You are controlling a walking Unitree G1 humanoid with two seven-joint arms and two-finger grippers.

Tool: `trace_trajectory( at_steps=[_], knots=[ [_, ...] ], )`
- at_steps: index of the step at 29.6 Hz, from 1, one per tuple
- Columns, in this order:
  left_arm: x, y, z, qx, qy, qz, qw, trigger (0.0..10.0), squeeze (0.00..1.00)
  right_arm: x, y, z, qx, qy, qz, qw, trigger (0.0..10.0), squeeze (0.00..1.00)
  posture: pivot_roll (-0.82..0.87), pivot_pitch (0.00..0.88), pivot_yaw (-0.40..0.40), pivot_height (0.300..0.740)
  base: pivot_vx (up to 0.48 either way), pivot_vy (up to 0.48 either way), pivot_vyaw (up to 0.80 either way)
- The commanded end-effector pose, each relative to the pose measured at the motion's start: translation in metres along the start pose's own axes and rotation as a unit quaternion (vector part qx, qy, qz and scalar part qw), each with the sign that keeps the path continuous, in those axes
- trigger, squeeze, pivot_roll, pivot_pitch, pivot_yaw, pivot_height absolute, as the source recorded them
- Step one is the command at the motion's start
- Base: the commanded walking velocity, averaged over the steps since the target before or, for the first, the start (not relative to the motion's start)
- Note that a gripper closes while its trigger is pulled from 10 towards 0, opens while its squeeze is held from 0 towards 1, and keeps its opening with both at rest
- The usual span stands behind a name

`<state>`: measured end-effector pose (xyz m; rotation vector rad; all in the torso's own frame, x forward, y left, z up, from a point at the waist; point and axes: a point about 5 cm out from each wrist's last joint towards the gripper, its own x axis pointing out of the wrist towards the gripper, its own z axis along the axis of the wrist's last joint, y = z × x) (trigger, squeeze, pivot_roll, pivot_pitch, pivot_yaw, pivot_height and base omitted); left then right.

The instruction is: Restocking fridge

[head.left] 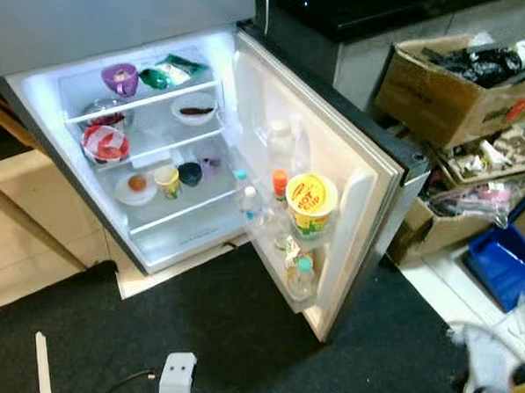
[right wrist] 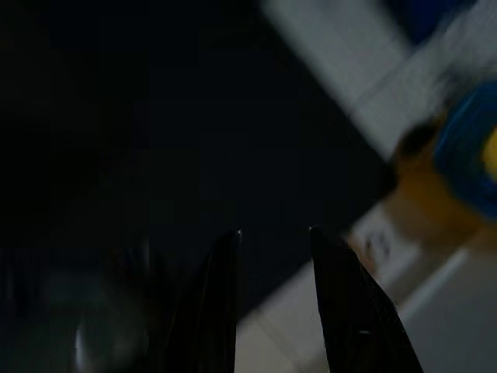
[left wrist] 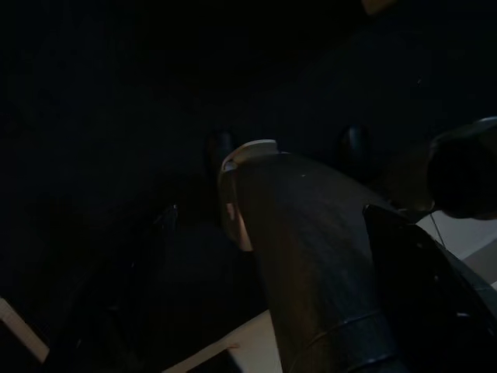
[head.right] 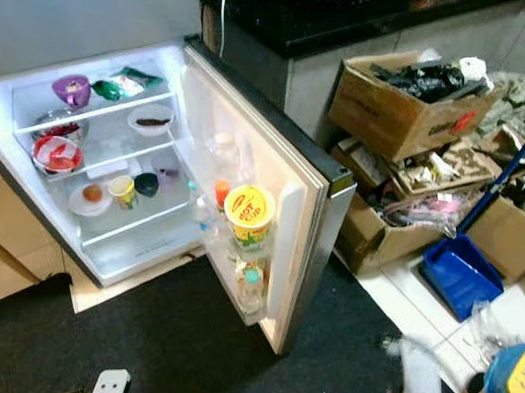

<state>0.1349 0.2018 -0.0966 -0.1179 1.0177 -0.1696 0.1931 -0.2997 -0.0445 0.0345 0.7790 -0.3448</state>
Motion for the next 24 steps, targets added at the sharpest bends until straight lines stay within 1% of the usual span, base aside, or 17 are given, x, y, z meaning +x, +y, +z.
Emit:
trace_trajectory(
  at_steps=[1, 3, 4, 5, 6, 7, 9, 10, 11, 14, 16, 17, 20, 21, 22, 23, 24],
  knots=[
    [-0.003, 0.002, -0.010, 0.001, 0.021, 0.003, 1.000, 10.0, 0.00, 0.003, -0.001, 0.026, 0.050, -0.055, 0.010, 0.997, 10.0, 0.00, -0.01, 0.048, -0.013, 0.740, 0.000, 0.000, 0.00],
    [-0.003, 0.002, -0.010, 0.001, 0.021, 0.003, 1.000, 10.0, 0.00, 0.003, -0.001, 0.026, 0.050, -0.055, 0.010, 0.997, 10.0, 0.00, -0.01, 0.048, -0.013, 0.740, 0.000, 0.000, 0.00],
    [-0.003, 0.003, -0.010, 0.002, 0.021, 0.002, 1.000, 10.0, 0.00, 0.006, 0.002, 0.058, 0.090, -0.111, 0.033, 0.989, 10.0, 0.00, -0.01, 0.047, -0.011, 0.740, 0.000, 0.000, 0.00],
    [-0.003, 0.003, -0.010, 0.002, 0.021, 0.002, 1.000, 10.0, 0.00, 0.006, 0.002, 0.058, 0.090, -0.111, 0.033, 0.989, 10.0, 0.00, -0.01, 0.047, -0.011, 0.740, 0.000, 0.000, 0.00],
    [-0.003, 0.002, -0.010, 0.002, 0.021, 0.002, 1.000, 10.0, 0.00, 0.007, 0.004, 0.074, 0.110, -0.139, 0.044, 0.983, 10.0, 0.00, -0.01, 0.047, -0.011, 0.740, 0.000, 0.000, 0.00],
    [-0.003, 0.002, -0.010, 0.002, 0.021, 0.002, 1.000, 10.0, 0.00, 0.007, 0.004, 0.074, 0.110, -0.139, 0.044, 0.983, 10.0, 0.00, -0.01, 0.047, -0.011, 0.740, 0.000, 0.000, 0.00],
    [-0.003, 0.002, -0.010, 0.002, 0.021, 0.000, 1.000, 10.0, 0.00, 0.006, 0.009, 0.101, 0.147, -0.184, 0.066, 0.970, 10.0, 0.00, -0.01, 0.051, -0.011, 0.740, 0.000, 0.000, 0.00],
    [-0.003, 0.002, -0.010, 0.002, 0.021, 0.000, 1.000, 10.0, 0.00, 0.006, 0.010, 0.108, 0.155, -0.194, 0.073, 0.966, 10.0, 0.00, -0.01, 0.051, -0.011, 0.740, 0.000, 0.000, 0.00],
    [-0.003, 0.002, -0.010, 0.002, 0.021, 0.000, 1.000, 10.0, 0.00, 0.006, 0.010, 0.108, 0.155, -0.194, 0.073, 0.966, 10.0, 0.00, -0.01, 0.051, -0.011, 0.740, 0.000, 0.000, 0.00],
    [-0.002, 0.000, -0.011, 0.000, 0.020, -0.002, 1.000, 10.0, 0.00, 0.006, 0.017, 0.120, 0.173, -0.212, 0.095, 0.957, 10.0, 0.00, -0.01, 0.056, -0.014, 0.740, 0.000, 0.000, 0.00],
    [-0.002, 0.000, -0.011, -0.001, 0.020, -0.002, 1.000, 10.0, 0.00, 0.006, 0.028, 0.124, 0.170, -0.215, 0.131, 0.953, 10.0, 0.00, -0.01, 0.056, -0.014, 0.740, 0.000, 0.000, 0.00],
    [-0.002, 0.000, -0.011, -0.001, 0.020, -0.002, 1.000, 10.0, 0.00, 0.005, 0.040, 0.125, 0.154, -0.214, 0.167, 0.950, 10.0, 0.00, -0.01, 0.056, -0.014, 0.740, 0.000, 0.000, 0.00],
    [-0.003, 0.000, -0.012, -0.001, 0.021, -0.002, 1.000, 10.0, 0.00, 0.003, 0.065, 0.125, 0.122, -0.211, 0.244, 0.939, 10.0, 0.00, -0.01, 0.056, -0.014, 0.740, 0.000, 0.000, 0.00],
    [-0.003, 0.000, -0.012, -0.001, 0.021, -0.002, 1.000, 10.0, 0.00, 0.003, 0.065, 0.125, 0.122, -0.211, 0.244, 0.939, 10.0, 0.00, -0.01, 0.056, -0.014, 0.740, 0.000, 0.000, 0.00],
    [-0.003, 0.000, -0.012, -0.001, 0.022, -0.002, 1.000, 10.0, 0.00, 0.002, 0.076, 0.125, 0.114, -0.209, 0.276, 0.931, 10.0, 0.00, 0.00, 0.060, -0.011, 0.740, 0.000, 0.000, 0.00],
    [-0.003, 0.000, -0.012, -0.001, 0.022, -0.002, 1.000, 10.0, 0.00, 0.002, 0.076, 0.125, 0.114, -0.209, 0.276, 0.931, 10.0, 0.00, 0.00, 0.060, -0.011, 0.740, 0.000, 0.000, 0.00],
    [-0.003, 0.000, -0.012, 0.000, 0.021, -0.003, 1.000, 10.0, 0.00, -0.004, 0.109, 0.120, 0.071, -0.194, 0.371, 0.905, 10.0, 0.00, 0.00, 0.059, -0.008, 0.740, 0.000, 0.000, 0.00]
  ],
)
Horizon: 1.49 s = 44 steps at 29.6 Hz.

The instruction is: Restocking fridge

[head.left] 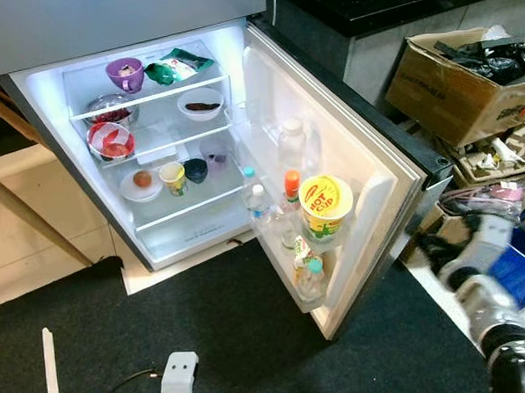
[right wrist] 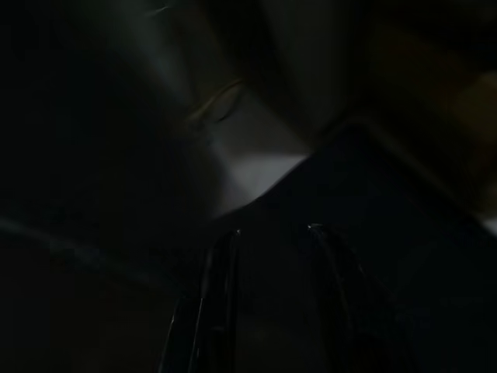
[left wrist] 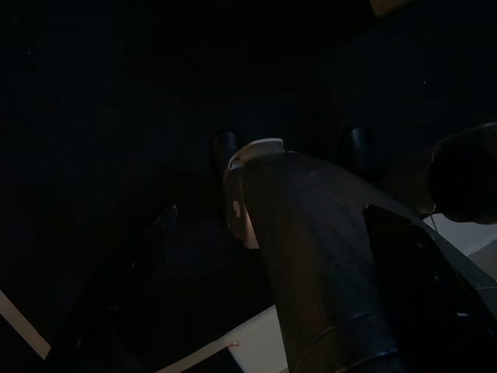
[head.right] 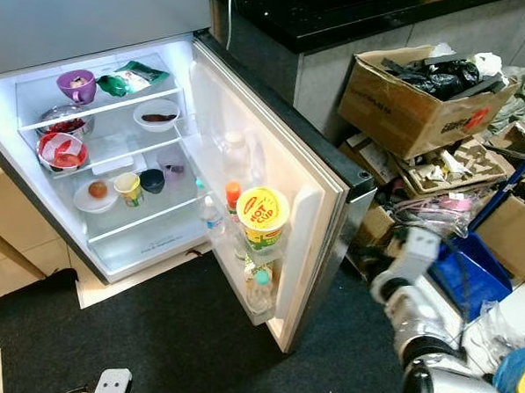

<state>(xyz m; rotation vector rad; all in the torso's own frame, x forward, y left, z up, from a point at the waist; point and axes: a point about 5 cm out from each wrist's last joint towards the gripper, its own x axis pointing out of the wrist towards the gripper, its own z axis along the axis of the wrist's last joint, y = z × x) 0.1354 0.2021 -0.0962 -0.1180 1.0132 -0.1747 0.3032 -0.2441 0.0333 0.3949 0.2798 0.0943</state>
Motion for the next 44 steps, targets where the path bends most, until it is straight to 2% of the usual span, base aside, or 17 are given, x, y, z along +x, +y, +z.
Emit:
trace_trajectory(
  at_steps=[1, 5, 10, 17, 19, 20, 21, 22, 24, 28, 29, 30, 34, 36, 37, 39, 44],
  knots=[
    [-0.003, 0.000, -0.012, -0.002, 0.023, -0.001, 1.000, 10.0, 0.00, 0.008, 0.027, -0.010, -0.021, 0.032, 0.105, 0.994, 10.0, 0.00, 0.00, 0.059, -0.008, 0.740, 0.000, 0.000, 0.00],
    [-0.002, -0.001, -0.011, 0.000, 0.021, -0.003, 1.000, 10.0, 0.00, 0.011, 0.055, -0.025, -0.037, 0.071, 0.203, 0.976, 10.0, 0.00, 0.00, 0.055, -0.008, 0.740, 0.000, 0.000, 0.00],
    [-0.002, -0.002, -0.010, 0.001, 0.021, -0.004, 1.000, 10.0, 0.00, 0.011, 0.094, -0.042, -0.058, 0.113, 0.332, 0.935, 10.0, 0.00, 0.00, 0.056, -0.009, 0.740, 0.000, 0.000, 0.00],
    [0.000, -0.006, -0.012, 0.002, 0.025, -0.008, 1.000, 10.0, 0.00, -0.002, 0.178, -0.057, -0.049, 0.124, 0.536, 0.834, 10.0, 0.00, -0.01, 0.055, -0.008, 0.740, 0.000, 0.000, 0.00],
    [0.000, -0.007, -0.012, 0.003, 0.025, -0.010, 1.000, 10.0, 0.00, -0.003, 0.193, -0.053, -0.031, 0.111, 0.558, 0.822, 10.0, 0.00, -0.01, 0.056, -0.009, 0.740, 0.000, 0.000, 0.00],
    [0.001, -0.008, -0.011, 0.003, 0.024, -0.011, 1.000, 10.0, 0.00, 0.005, 0.185, -0.051, -0.028, 0.100, 0.523, 0.846, 10.0, 0.00, -0.01, 0.056, -0.009, 0.740, 0.000, 0.000, 0.00],
    [0.001, -0.008, -0.011, 0.003, 0.024, -0.011, 1.000, 10.0, 0.00, 0.005, 0.185, -0.051, -0.028, 0.100, 0.523, 0.846, 10.0, 0.00, -0.01, 0.056, -0.009, 0.740, 0.000, 0.000, 0.00],
    [0.001, -0.008, -0.010, 0.002, 0.023, -0.011, 1.000, 10.0, 0.00, 0.010, 0.179, -0.049, -0.025, 0.093, 0.496, 0.863, 10.0, 0.00, -0.01, 0.055, -0.012, 0.740, 0.000, 0.000, 0.00],
    [0.001, -0.009, -0.010, 0.002, 0.021, -0.011, 1.000, 10.0, 0.00, 0.019, 0.154, -0.051, -0.047, 0.101, 0.406, 0.907, 10.0, 0.00, -0.01, 0.055, -0.012, 0.740, 0.000, 0.000, 0.00],
    [0.000, -0.007, -0.012, 0.003, 0.025, -0.007, 1.000, 10.0, 0.00, 0.004, 0.085, -0.075, -0.097, 0.168, 0.223, 0.955, 10.0, 0.00, -0.01, 0.053, -0.013, 0.740, 0.000, 0.000, 0.26],
    [0.000, -0.007, -0.012, 0.003, 0.025, -0.007, 1.000, 10.0, 0.00, 0.004, 0.085, -0.075, -0.097, 0.168, 0.223, 0.955, 10.0, 0.00, -0.01, 0.053, -0.013, 0.740, 0.000, 0.000, 0.51],
    [0.001, -0.008, -0.012, 0.002, 0.025, -0.007, 1.000, 10.0, 0.00, -0.008, 0.062, -0.086, -0.100, 0.206, 0.166, 0.959, 10.0, 0.00, -0.01, 0.052, -0.017, 0.740, 0.000, 0.000, 0.52],
    [0.001, -0.008, -0.012, 0.002, 0.025, -0.007, 1.000, 10.0, 0.00, -0.012, 0.056, -0.089, -0.102, 0.216, 0.155, 0.959, 10.0, 0.00, -0.01, 0.052, -0.017, 0.740, 0.000, 0.000, 0.53],
    [0.001, -0.008, -0.012, 0.000, 0.024, -0.005, 1.000, 10.0, 0.00, -0.045, 0.012, -0.110, -0.095, 0.271, 0.036, 0.957, 10.0, 0.00, 0.00, 0.045, -0.019, 0.740, 0.000, 0.000, 0.56],
    [0.001, -0.008, -0.012, 0.000, 0.024, -0.005, 1.000, 10.0, 0.00, -0.045, 0.012, -0.110, -0.095, 0.271, 0.036, 0.957, 10.0, 0.00, 0.00, 0.045, -0.019, 0.740, 0.000, 0.000, 0.57],
    [0.001, -0.008, -0.011, 0.000, 0.023, -0.003, 1.000, 10.0, 0.00, -0.087, -0.024, -0.133, -0.098, 0.330, -0.063, 0.937, 10.0, 0.00, -0.01, 0.037, -0.015, 0.740, 0.000, 0.000, 0.60],
    [0.002, -0.006, -0.007, 0.003, 0.022, 0.001, 1.000, 10.0, 0.00, -0.123, -0.044, -0.151, -0.098, 0.372, -0.127, 0.914, 10.0, 0.00, 0.00, 0.012, -0.015, 0.740, 0.000, 0.000, 0.63]
  ],
)
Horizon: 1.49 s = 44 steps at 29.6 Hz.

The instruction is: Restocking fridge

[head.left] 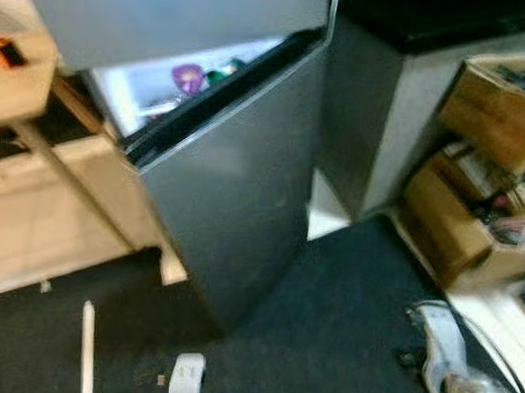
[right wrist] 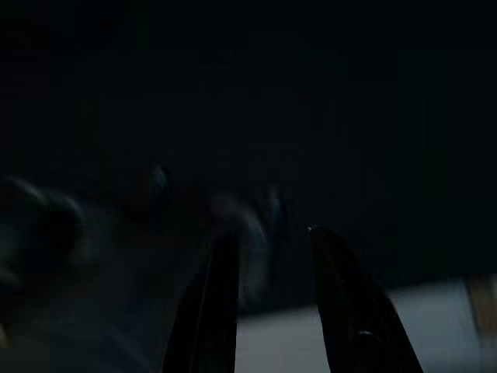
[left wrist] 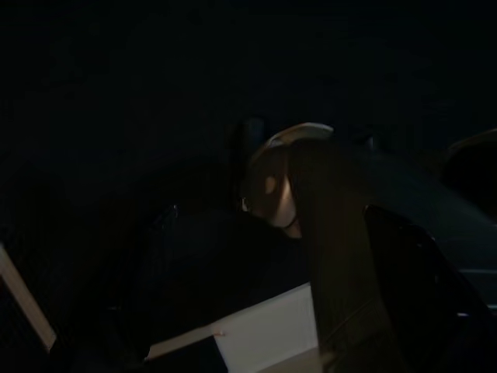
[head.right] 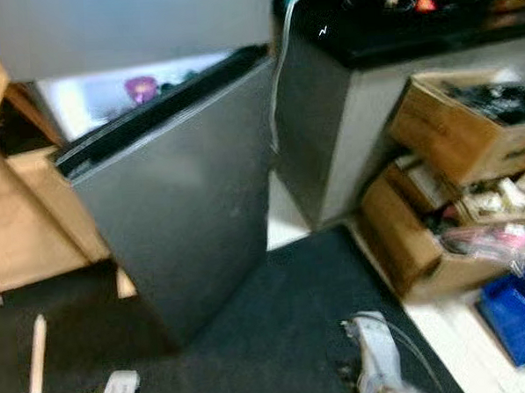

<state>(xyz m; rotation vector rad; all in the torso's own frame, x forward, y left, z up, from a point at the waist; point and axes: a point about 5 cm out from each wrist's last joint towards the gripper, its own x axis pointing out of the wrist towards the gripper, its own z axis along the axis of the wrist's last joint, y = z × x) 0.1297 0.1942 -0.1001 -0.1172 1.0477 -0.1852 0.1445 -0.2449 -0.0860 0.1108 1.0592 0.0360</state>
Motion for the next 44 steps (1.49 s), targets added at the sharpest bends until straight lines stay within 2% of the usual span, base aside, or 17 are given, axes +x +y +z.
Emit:
trace_trajectory(
  at_steps=[1, 3, 6, 9, 11, 14, 19, 28, 32, 35, 36, 37, 40, 44],
  knots=[
    [0.000, 0.002, 0.002, 0.002, 0.003, 0.005, 1.000, 10.0, 0.00, -0.003, -0.007, -0.011, 0.013, 0.015, -0.024, 1.000, 10.0, 0.00, 0.00, 0.002, -0.016, 0.740, 0.000, 0.000, 0.66],
    [0.001, 0.002, 0.005, 0.001, 0.000, 0.007, 1.000, 10.0, 0.00, -0.007, -0.012, -0.021, 0.023, 0.028, -0.037, 0.999, 10.0, 0.00, -0.01, 0.000, -0.019, 0.740, 0.000, 0.000, 0.66],
    [0.001, 0.002, 0.007, 0.001, -0.001, 0.008, 1.000, 10.0, 0.00, -0.008, -0.015, -0.022, 0.031, 0.027, -0.044, 0.998, 10.0, 0.00, -0.01, 0.000, -0.020, 0.740, 0.000, 0.000, 0.66],
    [0.004, -0.001, 0.013, -0.004, -0.006, 0.009, 1.000, 10.0, 0.00, -0.007, -0.017, -0.010, 0.034, 0.010, -0.053, 0.998, 10.0, 0.00, -0.01, 0.000, -0.020, 0.740, 0.000, 0.000, 0.67],
    [0.004, -0.001, 0.013, -0.004, -0.006, 0.009, 1.000, 10.0, 0.00, -0.007, -0.017, -0.010, 0.034, 0.010, -0.053, 0.998, 10.0, 0.00, -0.01, 0.000, -0.020, 0.740, 0.000, 0.000, 0.68],
    [0.006, -0.004, 0.018, -0.004, -0.010, 0.007, 1.000, 10.0, 0.00, -0.003, -0.013, 0.005, 0.023, -0.007, -0.053, 0.998, 10.0, 0.00, -0.01, 0.000, -0.023, 0.740, 0.000, 0.000, 0.68],
    [0.007, -0.004, 0.022, -0.007, -0.017, 0.008, 1.000, 10.0, 0.00, 0.002, -0.005, 0.016, 0.014, -0.018, -0.045, 0.999, 10.0, 0.00, -0.01, 0.000, -0.026, 0.740, 0.000, 0.000, 0.68],
    [0.006, -0.004, 0.014, -0.011, -0.009, 0.013, 1.000, 10.0, 0.00, 0.001, -0.007, 0.012, 0.012, -0.009, -0.067, 0.998, 10.0, 0.00, -0.01, 0.000, -0.034, 0.740, 0.000, 0.000, 0.27],
    [0.006, -0.007, 0.010, -0.010, -0.001, 0.005, 1.000, 10.0, 0.00, 0.001, -0.006, 0.010, 0.013, -0.009, -0.065, 0.998, 10.0, 0.00, -0.01, 0.000, -0.033, 0.740, 0.000, -0.465, 0.00],
    [0.006, -0.009, 0.007, -0.009, 0.004, 0.002, 1.000, 10.0, 0.00, 0.002, -0.003, 0.011, 0.005, -0.012, -0.055, 0.998, 10.0, 0.00, -0.01, 0.000, -0.027, 0.740, 0.000, -0.465, 0.00],
    [0.006, -0.008, 0.008, -0.009, 0.004, 0.003, 1.000, 10.0, 0.00, 0.003, -0.003, 0.012, -0.023, -0.007, -0.060, 0.998, 10.0, 0.00, -0.01, 0.000, -0.026, 0.740, 0.000, -0.465, 0.74],
    [0.006, -0.008, 0.008, -0.009, 0.004, 0.003, 1.000, 10.0, 0.00, 0.003, -0.003, 0.012, -0.023, -0.007, -0.060, 0.998, 10.0, 0.00, -0.01, 0.000, -0.026, 0.740, 0.000, -0.465, 0.74],
    [0.006, -0.007, 0.011, -0.015, -0.003, 0.011, 1.000, 10.0, 0.00, 0.004, -0.001, 0.015, -0.053, -0.005, -0.066, 0.996, 10.0, 0.00, -0.01, 0.000, -0.023, 0.740, 0.000, 0.000, 0.74],
    [0.007, -0.006, 0.014, -0.014, -0.005, 0.013, 1.000, 10.0, 0.00, 0.005, 0.001, 0.017, -0.065, -0.003, -0.061, 0.996, 10.0, 0.00, -0.01, 0.000, -0.022, 0.740, 0.000, 0.000, 0.74]
  ],
)
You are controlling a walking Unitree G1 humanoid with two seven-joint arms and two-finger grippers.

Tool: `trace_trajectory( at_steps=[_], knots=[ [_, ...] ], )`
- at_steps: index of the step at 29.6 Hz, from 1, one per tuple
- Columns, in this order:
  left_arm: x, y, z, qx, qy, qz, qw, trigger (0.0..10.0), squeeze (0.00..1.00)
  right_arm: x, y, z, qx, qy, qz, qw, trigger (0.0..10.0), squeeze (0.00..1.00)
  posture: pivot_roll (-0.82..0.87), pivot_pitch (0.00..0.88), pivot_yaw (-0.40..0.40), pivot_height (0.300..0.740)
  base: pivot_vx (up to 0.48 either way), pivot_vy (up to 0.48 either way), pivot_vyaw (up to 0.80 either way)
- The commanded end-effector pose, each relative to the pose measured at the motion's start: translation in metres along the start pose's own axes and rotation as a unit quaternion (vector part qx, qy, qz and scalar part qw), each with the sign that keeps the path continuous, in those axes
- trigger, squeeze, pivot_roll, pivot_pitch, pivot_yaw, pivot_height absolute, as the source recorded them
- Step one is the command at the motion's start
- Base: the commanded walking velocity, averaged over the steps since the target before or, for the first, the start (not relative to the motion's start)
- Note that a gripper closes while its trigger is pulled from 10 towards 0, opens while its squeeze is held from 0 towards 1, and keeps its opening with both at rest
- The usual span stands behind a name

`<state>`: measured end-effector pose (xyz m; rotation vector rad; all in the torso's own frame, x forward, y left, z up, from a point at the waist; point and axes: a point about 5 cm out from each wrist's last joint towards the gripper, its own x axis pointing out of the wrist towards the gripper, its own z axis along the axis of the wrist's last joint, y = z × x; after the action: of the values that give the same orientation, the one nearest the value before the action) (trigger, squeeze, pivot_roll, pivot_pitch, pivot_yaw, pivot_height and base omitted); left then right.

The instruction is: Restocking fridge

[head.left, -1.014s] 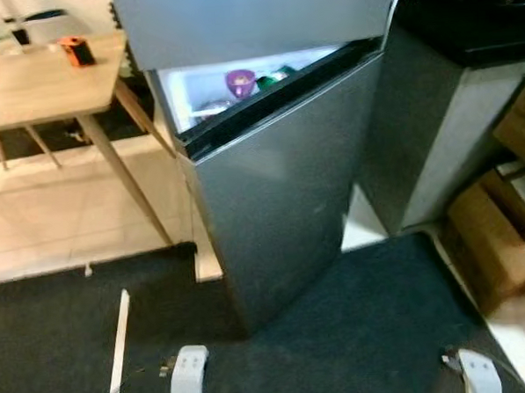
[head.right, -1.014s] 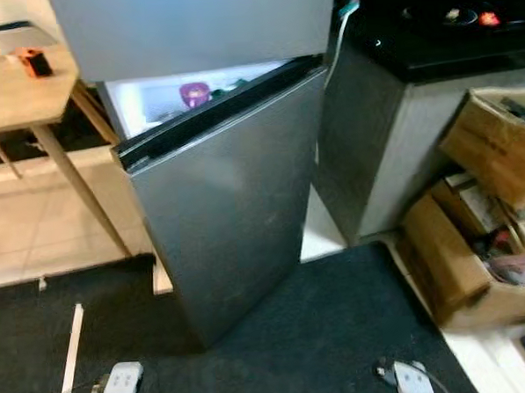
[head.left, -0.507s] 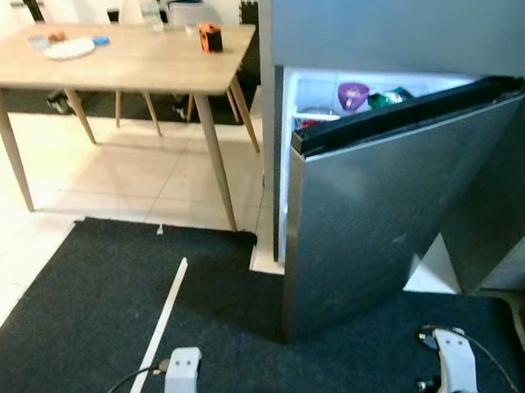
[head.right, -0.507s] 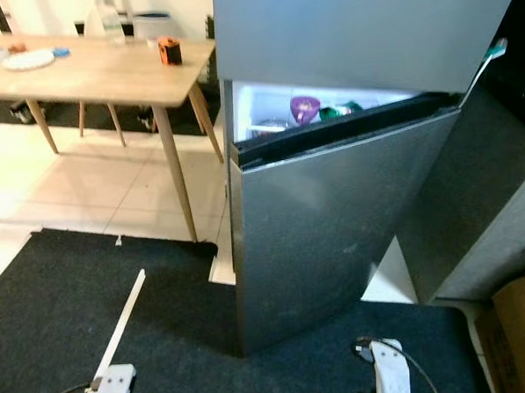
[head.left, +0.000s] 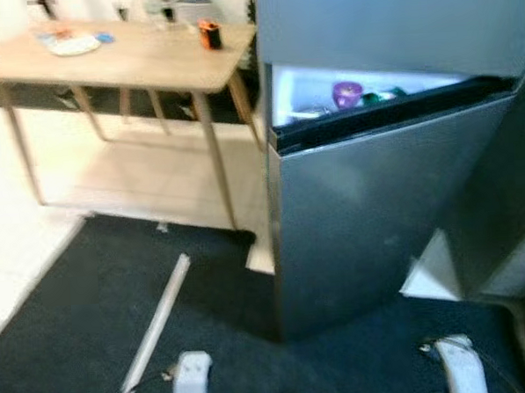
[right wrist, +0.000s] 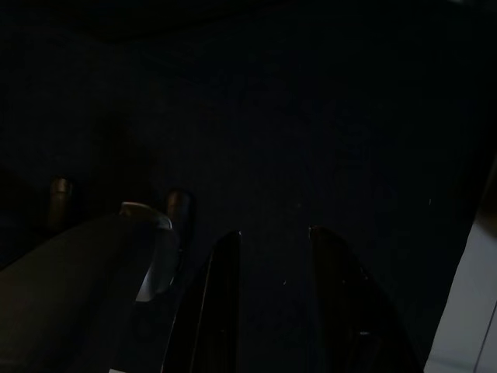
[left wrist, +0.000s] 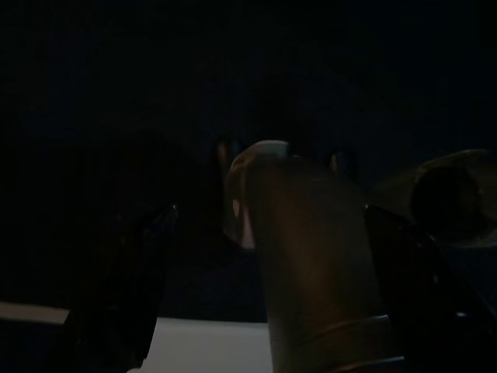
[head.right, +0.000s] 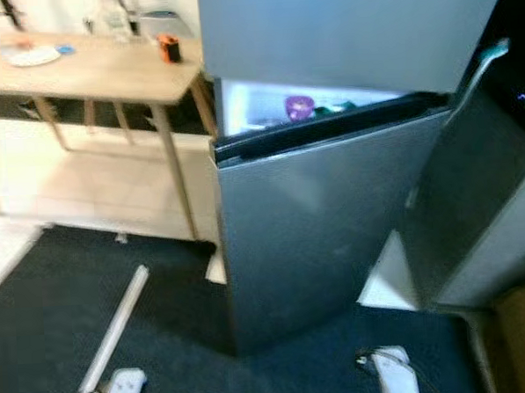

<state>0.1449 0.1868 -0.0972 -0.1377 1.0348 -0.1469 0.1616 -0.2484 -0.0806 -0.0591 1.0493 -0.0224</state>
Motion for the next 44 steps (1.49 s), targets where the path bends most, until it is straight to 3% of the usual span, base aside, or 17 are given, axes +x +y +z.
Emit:
trace_trajectory(
  at_steps=[1, 9, 25, 44],
  knots=[
    [0.000, 0.000, 0.000, 0.003, 0.002, 0.002, 1.000, 10.0, 0.00, 0.001, 0.004, 0.001, -0.010, 0.000, 0.005, 1.000, 10.0, 0.00, -0.02, 0.000, -0.019, 0.740, 0.000, 0.000, 0.74],
    [0.001, -0.001, 0.003, 0.000, -0.004, 0.001, 1.000, 10.0, 0.00, 0.002, 0.006, 0.004, -0.004, -0.007, 0.005, 1.000, 10.0, 0.00, -0.02, 0.000, -0.016, 0.740, 0.000, 0.000, 0.74],
    [0.001, -0.005, 0.001, 0.001, -0.002, -0.020, 1.000, 10.0, 0.00, 0.005, 0.013, 0.027, -0.024, -0.032, 0.007, 0.999, 10.0, 0.00, -0.02, 0.000, -0.019, 0.740, 0.233, 0.000, 0.00],
    [0.000, -0.004, -0.002, 0.004, 0.002, -0.021, 1.000, 10.0, 0.00, 0.003, 0.003, 0.010, -0.017, 0.006, -0.028, 0.999, 10.0, 0.00, -0.01, 0.000, -0.022, 0.740, 0.404, 0.000, 0.00]
  ],
)
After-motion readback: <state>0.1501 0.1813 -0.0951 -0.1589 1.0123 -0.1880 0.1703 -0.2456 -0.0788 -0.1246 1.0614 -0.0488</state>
